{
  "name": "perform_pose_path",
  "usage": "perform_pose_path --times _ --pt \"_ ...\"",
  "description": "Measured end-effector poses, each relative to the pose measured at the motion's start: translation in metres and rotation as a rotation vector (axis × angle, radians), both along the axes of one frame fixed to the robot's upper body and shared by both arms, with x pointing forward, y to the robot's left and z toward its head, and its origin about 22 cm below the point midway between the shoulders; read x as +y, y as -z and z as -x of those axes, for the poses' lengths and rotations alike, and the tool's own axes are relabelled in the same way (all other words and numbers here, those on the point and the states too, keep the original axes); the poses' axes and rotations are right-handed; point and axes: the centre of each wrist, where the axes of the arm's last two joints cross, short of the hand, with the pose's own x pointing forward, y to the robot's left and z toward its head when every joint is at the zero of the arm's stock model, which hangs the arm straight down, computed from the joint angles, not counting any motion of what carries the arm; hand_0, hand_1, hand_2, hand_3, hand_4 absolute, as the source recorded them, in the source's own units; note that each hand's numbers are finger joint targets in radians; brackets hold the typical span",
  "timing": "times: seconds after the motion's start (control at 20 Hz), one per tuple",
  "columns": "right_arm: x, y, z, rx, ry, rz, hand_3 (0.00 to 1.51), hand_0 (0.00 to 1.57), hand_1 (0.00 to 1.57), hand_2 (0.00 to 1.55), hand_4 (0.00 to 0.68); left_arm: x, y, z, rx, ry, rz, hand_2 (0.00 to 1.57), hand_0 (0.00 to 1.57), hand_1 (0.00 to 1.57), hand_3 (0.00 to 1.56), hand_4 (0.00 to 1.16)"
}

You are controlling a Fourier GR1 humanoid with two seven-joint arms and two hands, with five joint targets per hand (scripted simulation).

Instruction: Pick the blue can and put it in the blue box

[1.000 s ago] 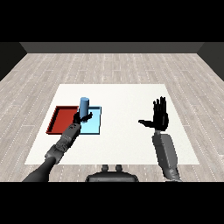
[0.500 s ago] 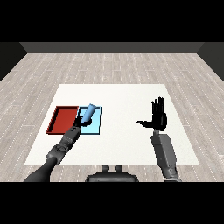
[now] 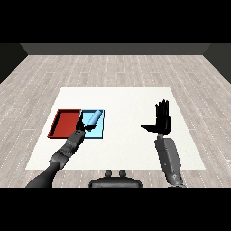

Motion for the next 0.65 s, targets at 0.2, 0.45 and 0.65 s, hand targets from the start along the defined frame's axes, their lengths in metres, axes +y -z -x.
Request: perform_pose_path --times 0.2,0.45,0.65 --pt "0.000 -0.003 0.001 -0.008 -0.008 -0.007 0.00 0.00 0.00 0.00 0.000 -0.003 -0.006 -0.004 -0.159 -0.013 0.006 0.00 0.00 0.00 0.00 0.00" --pt "0.008 -0.005 0.001 -0.020 -0.029 -0.005 0.00 0.00 0.00 0.00 0.000 -0.021 -0.033 -0.022 -0.435 0.122 0.135 0.00 0.00 0.00 0.00 0.00" --pt "0.001 0.001 0.006 -0.002 -0.034 0.024 0.00 0.00 0.00 0.00 0.000 -0.034 -0.044 -0.022 -0.640 0.291 0.275 0.00 0.00 0.00 0.00 0.00"
